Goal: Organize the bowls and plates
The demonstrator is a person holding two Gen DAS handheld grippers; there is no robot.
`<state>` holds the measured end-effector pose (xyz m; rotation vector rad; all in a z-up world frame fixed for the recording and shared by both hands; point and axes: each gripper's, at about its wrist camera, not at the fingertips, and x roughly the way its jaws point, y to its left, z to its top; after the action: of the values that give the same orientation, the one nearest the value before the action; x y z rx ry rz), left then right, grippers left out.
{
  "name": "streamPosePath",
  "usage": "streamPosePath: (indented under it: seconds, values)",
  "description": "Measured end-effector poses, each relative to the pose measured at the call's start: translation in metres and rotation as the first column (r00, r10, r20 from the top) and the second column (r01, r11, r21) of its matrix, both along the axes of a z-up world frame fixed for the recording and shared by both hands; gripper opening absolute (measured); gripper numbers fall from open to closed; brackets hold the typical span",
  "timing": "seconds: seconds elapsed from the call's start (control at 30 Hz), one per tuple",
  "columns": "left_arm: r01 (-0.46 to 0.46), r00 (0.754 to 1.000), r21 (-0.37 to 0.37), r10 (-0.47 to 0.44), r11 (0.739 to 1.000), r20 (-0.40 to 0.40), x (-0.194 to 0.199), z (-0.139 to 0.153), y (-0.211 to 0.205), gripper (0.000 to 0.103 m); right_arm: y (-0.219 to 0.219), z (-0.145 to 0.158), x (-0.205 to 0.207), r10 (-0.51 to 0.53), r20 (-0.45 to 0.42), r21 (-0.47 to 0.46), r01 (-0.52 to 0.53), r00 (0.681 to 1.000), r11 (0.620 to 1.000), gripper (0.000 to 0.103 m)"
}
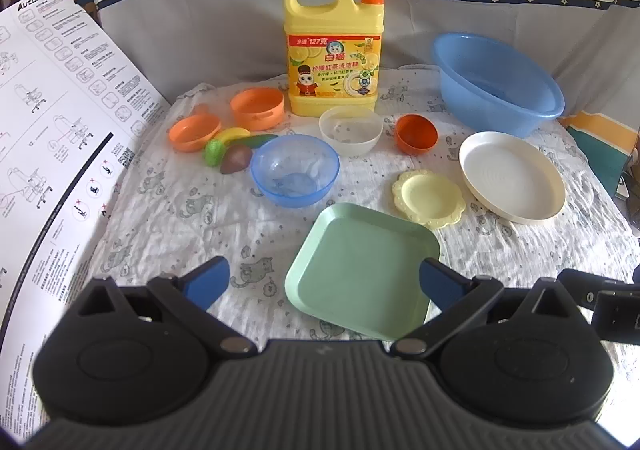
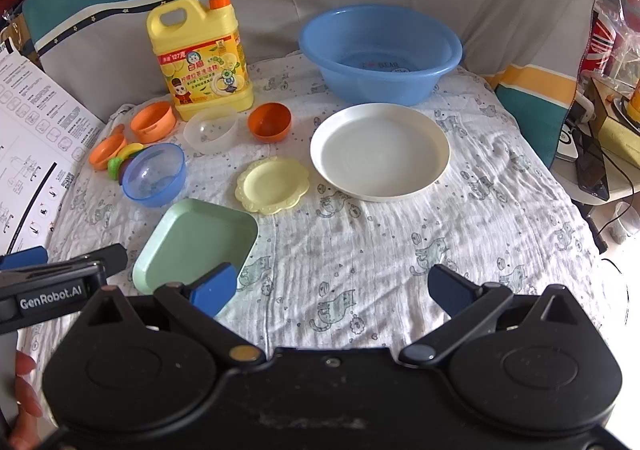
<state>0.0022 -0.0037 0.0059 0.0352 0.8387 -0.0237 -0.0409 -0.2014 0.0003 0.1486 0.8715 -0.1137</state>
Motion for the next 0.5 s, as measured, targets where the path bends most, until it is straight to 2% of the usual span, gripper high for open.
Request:
streamPosePath:
  seconds: [0.5]
  values:
    - [0.011, 1.0, 0.014, -0.011, 1.0, -0.018, -0.001, -0.011, -0.005, 0.103, -0.005, -0.01, 0.004, -0.014, -0.028, 0.012, 0.014, 1.0, 1.0, 0.103]
